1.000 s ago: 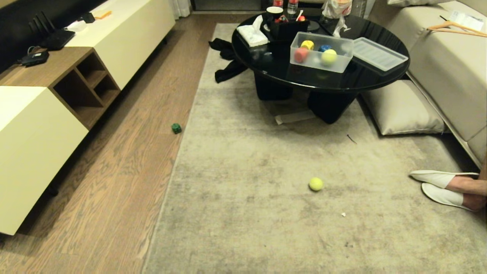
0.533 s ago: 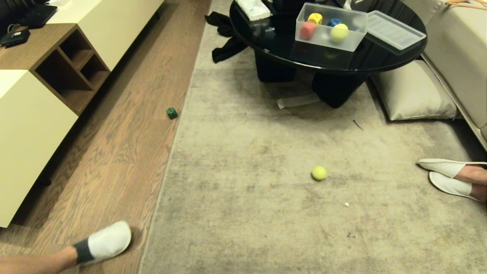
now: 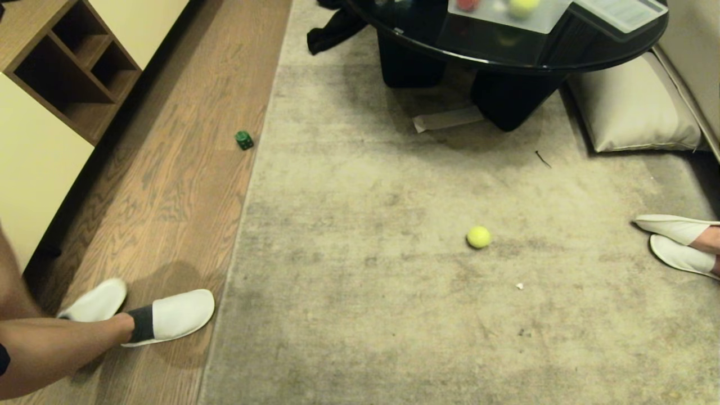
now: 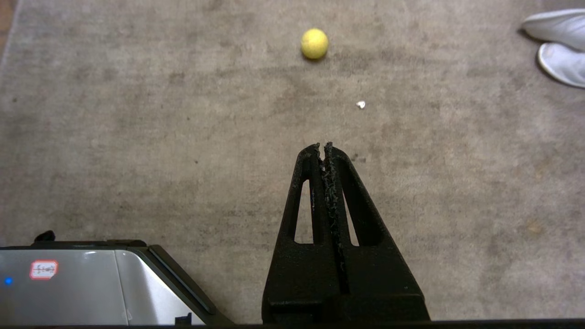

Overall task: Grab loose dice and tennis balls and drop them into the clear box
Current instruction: Find toys out of the box

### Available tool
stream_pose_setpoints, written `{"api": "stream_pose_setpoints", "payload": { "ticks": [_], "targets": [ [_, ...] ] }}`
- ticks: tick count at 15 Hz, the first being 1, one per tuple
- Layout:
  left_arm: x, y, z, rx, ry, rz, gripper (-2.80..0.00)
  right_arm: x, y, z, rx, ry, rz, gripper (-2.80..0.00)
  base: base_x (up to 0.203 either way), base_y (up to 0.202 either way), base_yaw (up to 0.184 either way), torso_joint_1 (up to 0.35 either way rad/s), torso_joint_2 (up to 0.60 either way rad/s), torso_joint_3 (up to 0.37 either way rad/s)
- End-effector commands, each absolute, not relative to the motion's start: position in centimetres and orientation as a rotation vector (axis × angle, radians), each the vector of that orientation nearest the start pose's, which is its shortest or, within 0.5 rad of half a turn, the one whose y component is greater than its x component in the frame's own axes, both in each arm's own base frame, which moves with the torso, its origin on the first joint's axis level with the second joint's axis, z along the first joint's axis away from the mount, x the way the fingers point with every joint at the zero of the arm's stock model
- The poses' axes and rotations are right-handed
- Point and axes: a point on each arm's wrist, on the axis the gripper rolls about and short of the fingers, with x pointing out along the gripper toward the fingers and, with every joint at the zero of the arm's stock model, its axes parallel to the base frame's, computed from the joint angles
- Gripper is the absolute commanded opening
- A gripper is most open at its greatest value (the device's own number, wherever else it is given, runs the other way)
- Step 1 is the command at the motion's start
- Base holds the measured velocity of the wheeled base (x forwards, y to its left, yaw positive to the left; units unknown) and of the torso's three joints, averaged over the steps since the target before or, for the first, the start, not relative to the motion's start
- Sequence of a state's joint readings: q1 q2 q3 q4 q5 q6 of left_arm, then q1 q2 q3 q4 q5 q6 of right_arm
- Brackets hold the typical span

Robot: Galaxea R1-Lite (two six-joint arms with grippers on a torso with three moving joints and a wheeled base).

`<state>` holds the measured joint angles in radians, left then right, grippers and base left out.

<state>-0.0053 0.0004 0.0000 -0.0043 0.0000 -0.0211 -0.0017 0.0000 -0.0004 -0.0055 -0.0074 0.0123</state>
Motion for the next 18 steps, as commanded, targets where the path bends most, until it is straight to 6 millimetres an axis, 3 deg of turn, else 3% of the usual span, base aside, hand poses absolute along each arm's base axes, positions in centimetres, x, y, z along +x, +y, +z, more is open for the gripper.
{"api": "stream_pose_setpoints", "payload": {
  "ticks": [1, 18],
  "targets": [
    [-2.27, 0.01, 7.55, -0.021, -0.003, -0.005, -2.8, -2.27, -0.01, 7.61, 0.012, -0.005, -0.009, -2.8, 0.0, 0.0, 0.0, 0.002, 0.0, -0.189],
    [-2.27, 0.01, 7.57, -0.025, -0.005, -0.003, -2.8, -2.27, -0.01, 7.61, 0.012, -0.005, -0.009, -2.8, 0.0, 0.0, 0.0, 0.002, 0.0, -0.198]
  ]
}}
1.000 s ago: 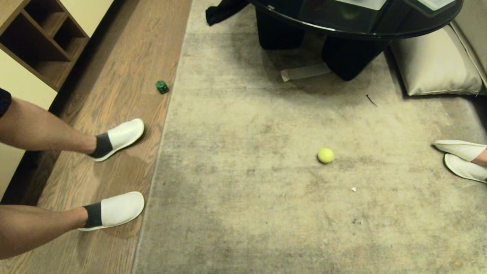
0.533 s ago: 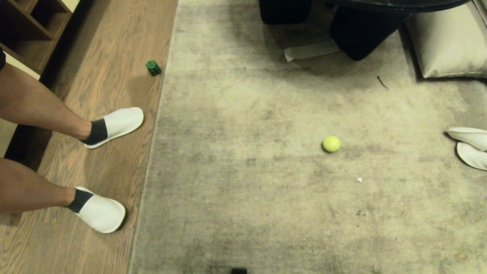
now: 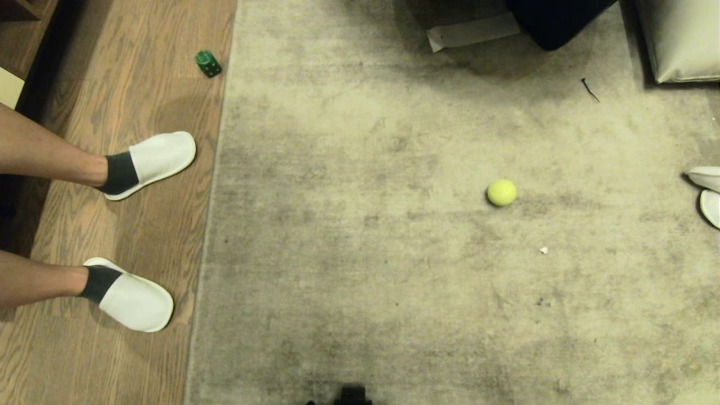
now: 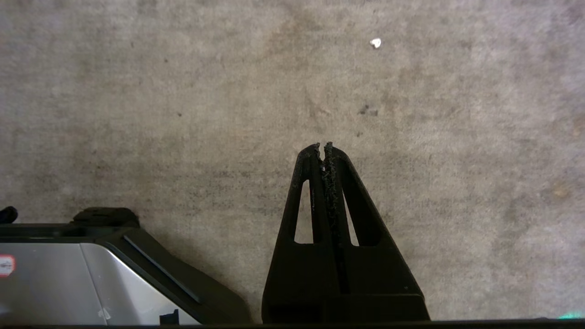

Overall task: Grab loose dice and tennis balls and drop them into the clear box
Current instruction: Find toys out of the box

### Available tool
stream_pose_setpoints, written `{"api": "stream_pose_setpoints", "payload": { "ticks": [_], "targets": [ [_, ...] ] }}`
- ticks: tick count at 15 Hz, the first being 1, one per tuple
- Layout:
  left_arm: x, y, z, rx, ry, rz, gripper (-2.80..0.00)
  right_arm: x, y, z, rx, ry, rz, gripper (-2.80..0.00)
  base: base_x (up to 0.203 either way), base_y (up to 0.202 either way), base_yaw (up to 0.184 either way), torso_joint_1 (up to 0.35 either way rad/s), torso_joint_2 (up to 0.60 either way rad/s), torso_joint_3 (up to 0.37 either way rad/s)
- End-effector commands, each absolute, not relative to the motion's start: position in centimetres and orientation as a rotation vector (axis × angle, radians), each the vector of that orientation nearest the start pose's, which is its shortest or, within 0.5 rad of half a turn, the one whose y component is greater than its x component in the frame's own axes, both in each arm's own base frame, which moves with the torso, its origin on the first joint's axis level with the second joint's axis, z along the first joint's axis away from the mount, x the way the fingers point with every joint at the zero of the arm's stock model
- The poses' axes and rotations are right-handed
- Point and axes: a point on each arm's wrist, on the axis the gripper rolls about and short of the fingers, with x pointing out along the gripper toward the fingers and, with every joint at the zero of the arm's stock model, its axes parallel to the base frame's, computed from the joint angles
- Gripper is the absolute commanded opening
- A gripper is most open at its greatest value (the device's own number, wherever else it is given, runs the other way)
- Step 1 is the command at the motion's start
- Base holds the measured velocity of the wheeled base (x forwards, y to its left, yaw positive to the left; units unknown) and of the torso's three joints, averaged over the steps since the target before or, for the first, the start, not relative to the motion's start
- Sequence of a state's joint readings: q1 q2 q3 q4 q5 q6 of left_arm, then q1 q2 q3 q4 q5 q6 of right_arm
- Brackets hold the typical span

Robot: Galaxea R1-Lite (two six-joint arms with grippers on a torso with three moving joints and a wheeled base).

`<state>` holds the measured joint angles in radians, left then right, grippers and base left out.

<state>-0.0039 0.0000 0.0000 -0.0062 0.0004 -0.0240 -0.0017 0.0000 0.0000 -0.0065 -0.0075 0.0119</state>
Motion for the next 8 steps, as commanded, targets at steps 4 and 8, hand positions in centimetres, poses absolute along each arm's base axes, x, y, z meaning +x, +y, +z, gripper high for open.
{"api": "stream_pose_setpoints", "payload": {
  "ticks": [4, 8],
  "targets": [
    [-2.27, 0.01, 7.57, -0.025, -0.005, -0.004, -2.8, -2.27, -0.01, 7.61, 0.012, -0.005, -0.009, -2.8, 0.0, 0.0, 0.0, 0.002, 0.0, -0.199],
    [-2.27, 0.01, 7.57, -0.025, -0.005, -0.003, -2.8, -2.27, -0.01, 7.61, 0.011, -0.005, -0.009, -2.8, 0.0, 0.0, 0.0, 0.006, 0.0, -0.194]
  ]
}}
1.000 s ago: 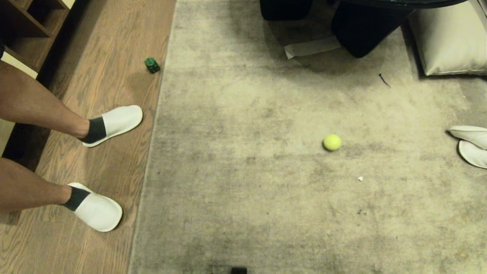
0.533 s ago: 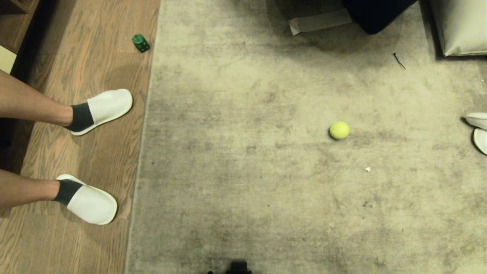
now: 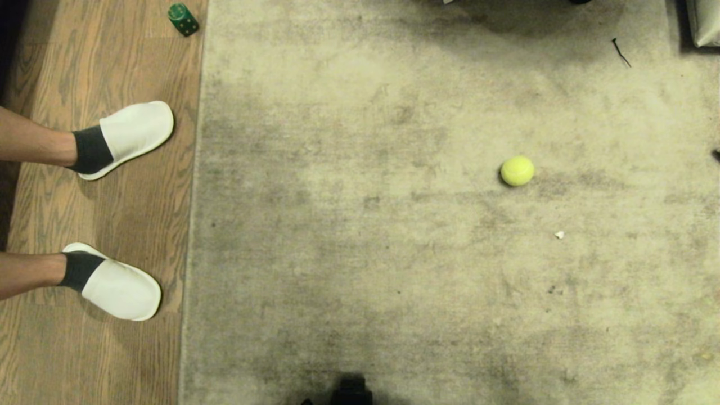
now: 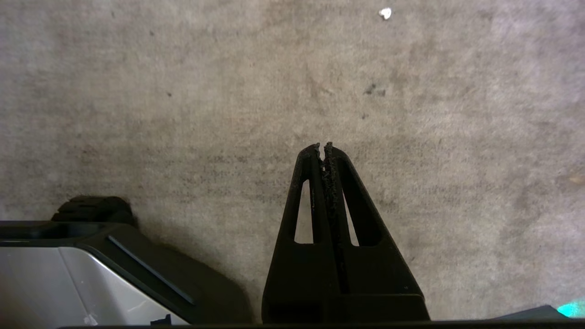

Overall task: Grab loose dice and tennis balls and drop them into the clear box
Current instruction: Find toys out of the box

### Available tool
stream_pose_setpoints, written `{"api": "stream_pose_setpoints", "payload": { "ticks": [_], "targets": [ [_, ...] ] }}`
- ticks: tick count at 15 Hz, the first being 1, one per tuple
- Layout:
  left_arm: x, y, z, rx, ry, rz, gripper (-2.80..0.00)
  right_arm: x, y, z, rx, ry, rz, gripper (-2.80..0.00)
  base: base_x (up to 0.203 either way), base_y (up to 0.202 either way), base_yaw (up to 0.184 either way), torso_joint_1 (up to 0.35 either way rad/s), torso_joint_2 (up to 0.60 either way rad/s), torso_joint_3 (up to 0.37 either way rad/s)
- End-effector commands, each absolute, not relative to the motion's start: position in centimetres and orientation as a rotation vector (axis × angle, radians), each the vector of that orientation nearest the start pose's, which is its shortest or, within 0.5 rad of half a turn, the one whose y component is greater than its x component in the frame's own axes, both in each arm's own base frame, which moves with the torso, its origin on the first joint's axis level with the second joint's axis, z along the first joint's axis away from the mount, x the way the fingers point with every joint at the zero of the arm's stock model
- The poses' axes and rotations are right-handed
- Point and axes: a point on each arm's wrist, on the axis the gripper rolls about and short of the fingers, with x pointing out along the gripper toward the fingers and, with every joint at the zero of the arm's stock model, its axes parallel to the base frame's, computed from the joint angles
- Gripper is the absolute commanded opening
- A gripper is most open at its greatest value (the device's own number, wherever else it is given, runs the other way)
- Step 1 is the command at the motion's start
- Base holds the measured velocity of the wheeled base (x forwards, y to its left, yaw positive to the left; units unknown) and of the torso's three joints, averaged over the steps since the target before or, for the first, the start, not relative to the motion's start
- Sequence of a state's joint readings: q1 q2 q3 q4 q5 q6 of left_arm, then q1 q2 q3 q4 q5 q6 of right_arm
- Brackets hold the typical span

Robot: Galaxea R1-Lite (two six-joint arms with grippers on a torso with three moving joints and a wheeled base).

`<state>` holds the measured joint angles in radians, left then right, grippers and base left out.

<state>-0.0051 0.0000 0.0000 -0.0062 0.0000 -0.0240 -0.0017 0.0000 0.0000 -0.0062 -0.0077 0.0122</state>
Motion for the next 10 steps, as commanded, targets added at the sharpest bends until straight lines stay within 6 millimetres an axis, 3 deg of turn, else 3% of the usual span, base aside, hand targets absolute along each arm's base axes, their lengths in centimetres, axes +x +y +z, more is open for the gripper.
{"api": "stream_pose_setpoints", "payload": {
  "ticks": [1, 10],
  "targets": [
    [-2.27, 0.01, 7.57, -0.025, -0.005, -0.003, -2.8, -2.27, -0.01, 7.61, 0.011, -0.005, -0.009, -2.8, 0.0, 0.0, 0.0, 0.004, 0.01, -0.227],
    [-2.27, 0.01, 7.57, -0.025, -0.005, -0.005, -2.8, -2.37, -0.02, 7.61, 0.007, 0.016, -0.011, -2.8, 0.0, 0.0, 0.0, 0.002, 0.0, -0.199]
  ]
}}
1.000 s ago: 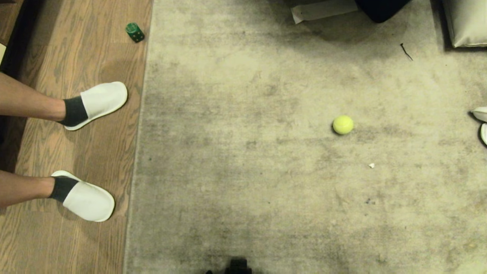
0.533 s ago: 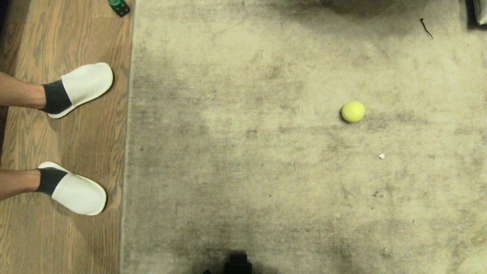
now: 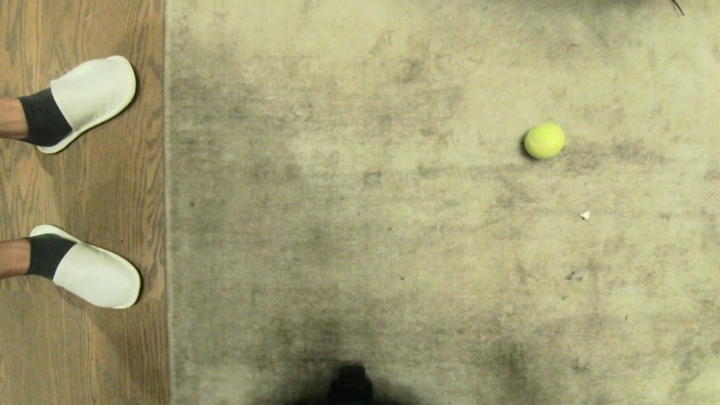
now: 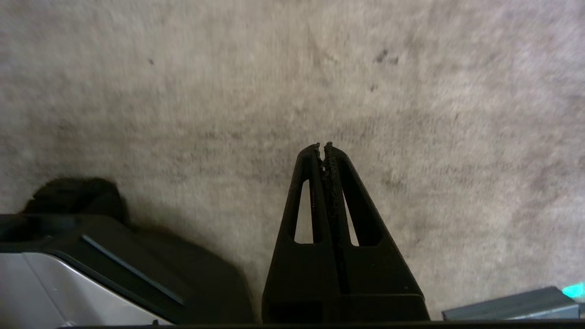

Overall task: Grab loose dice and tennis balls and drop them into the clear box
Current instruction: Find toys out of the box, then pick up the ball on the floor

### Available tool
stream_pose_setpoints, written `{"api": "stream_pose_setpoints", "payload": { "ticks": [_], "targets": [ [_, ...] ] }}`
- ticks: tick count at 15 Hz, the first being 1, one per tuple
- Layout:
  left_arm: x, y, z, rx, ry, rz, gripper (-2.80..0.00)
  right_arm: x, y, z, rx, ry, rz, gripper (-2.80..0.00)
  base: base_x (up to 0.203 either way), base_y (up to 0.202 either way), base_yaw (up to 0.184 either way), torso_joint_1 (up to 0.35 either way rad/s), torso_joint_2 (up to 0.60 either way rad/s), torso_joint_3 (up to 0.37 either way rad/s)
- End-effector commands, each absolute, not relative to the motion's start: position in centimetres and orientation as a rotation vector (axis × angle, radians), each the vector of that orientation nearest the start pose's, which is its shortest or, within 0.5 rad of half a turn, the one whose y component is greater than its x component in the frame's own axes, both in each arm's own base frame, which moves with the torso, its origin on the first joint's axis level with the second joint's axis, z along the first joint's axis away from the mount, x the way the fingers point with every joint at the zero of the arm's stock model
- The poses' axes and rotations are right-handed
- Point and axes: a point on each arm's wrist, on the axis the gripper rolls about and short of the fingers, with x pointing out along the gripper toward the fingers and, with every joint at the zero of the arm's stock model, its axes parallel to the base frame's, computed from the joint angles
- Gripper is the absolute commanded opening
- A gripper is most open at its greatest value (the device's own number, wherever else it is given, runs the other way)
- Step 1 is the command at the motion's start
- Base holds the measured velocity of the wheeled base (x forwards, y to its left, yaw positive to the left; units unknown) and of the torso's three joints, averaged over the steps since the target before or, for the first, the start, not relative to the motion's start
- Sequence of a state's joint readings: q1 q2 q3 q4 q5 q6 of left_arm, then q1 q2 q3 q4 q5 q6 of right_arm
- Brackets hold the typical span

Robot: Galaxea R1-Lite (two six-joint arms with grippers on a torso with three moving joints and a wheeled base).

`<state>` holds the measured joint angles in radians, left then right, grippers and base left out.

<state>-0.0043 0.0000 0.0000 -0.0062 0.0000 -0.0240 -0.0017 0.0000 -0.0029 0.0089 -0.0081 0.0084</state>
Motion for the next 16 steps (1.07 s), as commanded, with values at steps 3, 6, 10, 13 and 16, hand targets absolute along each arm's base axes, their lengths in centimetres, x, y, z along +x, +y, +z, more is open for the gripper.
{"api": "stream_pose_setpoints", "payload": {
  "ticks": [3, 6, 10, 13, 16],
  "targets": [
    [-2.3, 0.0, 7.6, -0.024, -0.005, -0.005, -2.8, -3.0, 0.0, 8.7, 0.008, 0.059, -0.011, -2.8, 0.0, 0.0, 0.0, 0.0, 0.0, -0.147],
    [-2.3, 0.0, 7.6, -0.023, -0.005, -0.005, -2.8, -2.5, 0.0, 11.5, 0.009, 0.094, -0.01, -2.8, 0.0, 0.0, 0.0, 0.001, 0.0, -0.041],
    [-2.3, 0.0, 7.6, -0.021, -0.005, -0.005, -2.8, 0.1, 0.0, 17.3, 0.016, 0.156, -0.008, -2.8, 0.0, 0.0, 0.0, 0.001, 0.0, -0.016],
    [-2.3, 0.0, 7.6, -0.021, -0.005, -0.005, -2.8, 4.8, 0.0, 21.2, 0.019, 0.184, -0.012, -2.8, 0.0, 0.0, 0.0, 0.0, 0.0, 0.0],
    [-2.3, 0.0, 7.6, -0.02, -0.005, -0.005, -2.8, 9.3, -0.1, 23.3, 0.033, 0.218, -0.028, -2.8, 0.0, 0.0, 0.0, 0.0, 0.0, 0.0]
  ]
}}
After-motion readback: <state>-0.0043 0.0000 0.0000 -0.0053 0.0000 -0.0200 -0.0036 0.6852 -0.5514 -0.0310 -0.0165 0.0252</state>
